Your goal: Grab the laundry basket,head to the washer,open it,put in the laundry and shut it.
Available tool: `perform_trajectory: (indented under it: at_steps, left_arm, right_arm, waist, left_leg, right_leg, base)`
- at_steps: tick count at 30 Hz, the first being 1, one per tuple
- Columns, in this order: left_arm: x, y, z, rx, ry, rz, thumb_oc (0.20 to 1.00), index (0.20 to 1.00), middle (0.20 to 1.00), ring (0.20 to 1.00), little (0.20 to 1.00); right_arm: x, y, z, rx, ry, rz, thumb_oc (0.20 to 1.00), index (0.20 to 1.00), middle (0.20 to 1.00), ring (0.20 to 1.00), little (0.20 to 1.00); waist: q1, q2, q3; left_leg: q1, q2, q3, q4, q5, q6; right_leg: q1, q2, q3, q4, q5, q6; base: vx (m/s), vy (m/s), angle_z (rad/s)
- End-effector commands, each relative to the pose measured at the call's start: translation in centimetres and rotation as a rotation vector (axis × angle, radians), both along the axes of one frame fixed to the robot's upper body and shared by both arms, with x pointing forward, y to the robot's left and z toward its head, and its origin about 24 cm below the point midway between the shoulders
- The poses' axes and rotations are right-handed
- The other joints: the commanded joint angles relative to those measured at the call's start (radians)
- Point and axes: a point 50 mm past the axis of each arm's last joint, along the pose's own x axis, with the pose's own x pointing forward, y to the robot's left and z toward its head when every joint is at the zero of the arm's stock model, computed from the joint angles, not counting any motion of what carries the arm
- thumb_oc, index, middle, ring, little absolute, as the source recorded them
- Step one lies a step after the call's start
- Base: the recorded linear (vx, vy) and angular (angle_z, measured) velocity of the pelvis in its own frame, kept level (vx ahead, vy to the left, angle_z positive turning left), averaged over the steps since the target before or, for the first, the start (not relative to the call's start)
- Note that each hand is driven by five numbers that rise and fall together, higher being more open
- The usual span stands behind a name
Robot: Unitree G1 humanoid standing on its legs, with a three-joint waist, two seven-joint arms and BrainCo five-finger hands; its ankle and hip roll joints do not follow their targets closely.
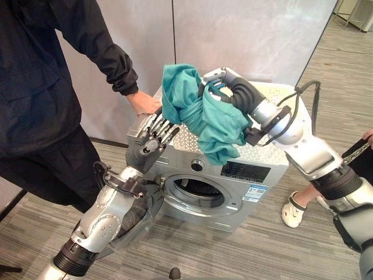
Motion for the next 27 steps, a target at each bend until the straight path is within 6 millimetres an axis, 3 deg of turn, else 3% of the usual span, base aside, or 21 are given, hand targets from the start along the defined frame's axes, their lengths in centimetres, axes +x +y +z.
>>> perform_trajectory:
  at_steps: [1, 5, 9, 11, 19, 27]
  left_arm:
    - [0.7, -0.8, 1.2, -0.026, -0.059, -0.055, 1.000, 1.000, 1.000, 1.000, 1.000]
    - [0.4, -3.1, 0.0, -0.074, 0.019, -0.183, 1.000, 1.000, 1.000, 1.000, 1.000]
    - [0.4, -3.5, -0.2, -0.078, 0.029, -0.198, 1.000, 1.000, 1.000, 1.000, 1.000]
    - [0.2, -4.7, -1.0, -0.085, 0.078, -0.247, 1.000, 1.000, 1.000, 1.000, 1.000]
    - [-0.4, -6.4, -2.3, -0.072, 0.145, -0.354, 1.000, 1.000, 1.000, 1.000, 1.000]
    - [0.0, -6.6, -4.4, 0.019, 0.220, -0.358, 1.000, 1.000, 1.000, 1.000, 1.000]
  right_arm:
    - [-0.4, 1.1, 2.6, 0.041, -0.130, 0.045, 0.200, 0.200, 0.200, 0.200, 0.200]
    - [-0.1, 2.7, 0.6, 0.089, -0.032, 0.104, 0.200, 0.200, 0.200, 0.200, 0.200]
    - [-0.2, 3.1, 0.2, 0.081, -0.007, 0.131, 0.200, 0.200, 0.200, 0.200, 0.200]
    - [0.2, 3.8, -1.0, 0.187, 0.132, 0.186, 0.200, 0.200, 0.200, 0.200, 0.200]
    - [-0.1, 5.2, -0.9, 0.150, 0.194, 0.285, 0.200, 0.200, 0.200, 0.200, 0.200]
    - [-0.7, 6.5, -1.4, 0.141, 0.231, 0.354, 0.200, 0.200, 0.200, 0.200, 0.200]
  waist:
    - [0.012, -0.048, -0.038]
    - [0.021, -0.050, -0.033]
    - [0.019, -0.051, -0.031]
    - [0.016, -0.053, -0.027]
    - [0.008, -0.059, -0.025]
    - [0.000, -0.056, -0.022]
  left_leg:
    - [0.039, -0.022, -0.005, 0.003, -0.076, 0.000]
    - [0.041, -0.022, -0.007, 0.003, -0.075, 0.001]
    - [0.041, -0.022, -0.004, 0.003, -0.074, 0.000]
    - [0.045, -0.020, -0.003, 0.003, -0.075, 0.000]
    - [0.046, -0.015, -0.004, 0.003, -0.074, -0.005]
    - [0.043, -0.011, -0.006, 0.003, -0.071, -0.007]
  right_leg:
    - [-0.014, -0.081, 0.031, 0.018, 0.051, 0.080]
    - [-0.012, -0.082, 0.028, 0.015, 0.052, 0.079]
    - [-0.013, -0.081, 0.032, 0.015, 0.053, 0.078]
    - [-0.011, -0.079, 0.034, 0.016, 0.052, 0.075]
    - [-0.011, -0.072, 0.037, 0.014, 0.051, 0.072]
    - [-0.018, -0.068, 0.043, 0.017, 0.050, 0.071]
  base:
    - [0.00, 0.000, 0.00]
    - [0.00, 0.000, 0.00]
    - [0.00, 0.000, 0.00]
    - [0.00, 0.000, 0.00]
    - [0.00, 0.000, 0.00]
    - [0.00, 0.000, 0.00]
